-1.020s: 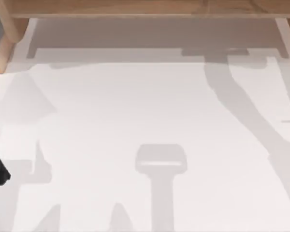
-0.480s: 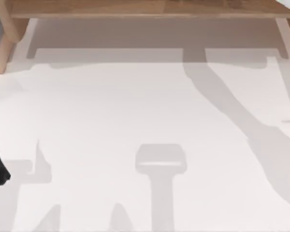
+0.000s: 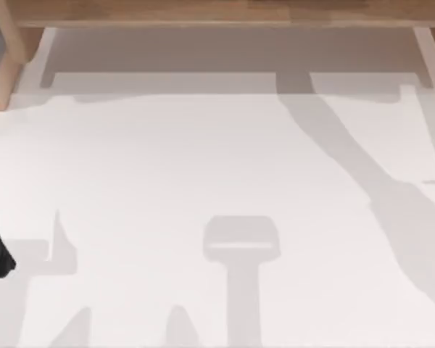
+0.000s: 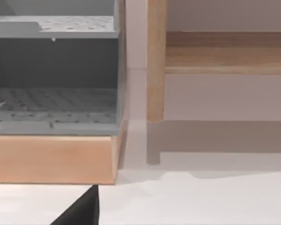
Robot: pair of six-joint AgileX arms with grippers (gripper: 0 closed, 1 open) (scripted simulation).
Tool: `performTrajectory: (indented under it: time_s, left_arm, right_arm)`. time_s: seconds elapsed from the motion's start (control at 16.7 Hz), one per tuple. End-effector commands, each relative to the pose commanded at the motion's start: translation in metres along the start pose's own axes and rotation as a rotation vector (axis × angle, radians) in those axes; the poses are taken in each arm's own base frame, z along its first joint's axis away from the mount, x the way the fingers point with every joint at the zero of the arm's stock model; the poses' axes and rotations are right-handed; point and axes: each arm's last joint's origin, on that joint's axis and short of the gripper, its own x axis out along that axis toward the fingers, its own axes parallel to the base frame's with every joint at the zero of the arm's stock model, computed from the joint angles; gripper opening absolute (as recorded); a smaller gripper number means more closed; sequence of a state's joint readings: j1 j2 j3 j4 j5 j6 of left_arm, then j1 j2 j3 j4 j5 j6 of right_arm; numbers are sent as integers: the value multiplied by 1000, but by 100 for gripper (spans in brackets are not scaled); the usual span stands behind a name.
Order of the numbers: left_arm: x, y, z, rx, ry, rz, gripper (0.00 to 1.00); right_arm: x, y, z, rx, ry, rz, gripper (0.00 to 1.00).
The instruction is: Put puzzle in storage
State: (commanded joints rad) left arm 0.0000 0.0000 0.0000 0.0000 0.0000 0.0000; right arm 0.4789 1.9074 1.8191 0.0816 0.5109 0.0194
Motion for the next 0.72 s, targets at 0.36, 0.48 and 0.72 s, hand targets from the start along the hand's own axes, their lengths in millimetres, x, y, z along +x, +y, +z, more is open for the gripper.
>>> performTrajectory:
  time_s: [0.36,0.48,0.72]
  left_arm:
    - [0,0,0,0,0,0,100]
    - [0,0,0,0,0,0,100]
    - [0,0,0,0,0,0,100]
  right_arm:
    - [35,6,-4,0,-5,3,100]
    - [40,8,-9,-3,1,1,100]
    - [40,8,-9,-3,1,1,92]
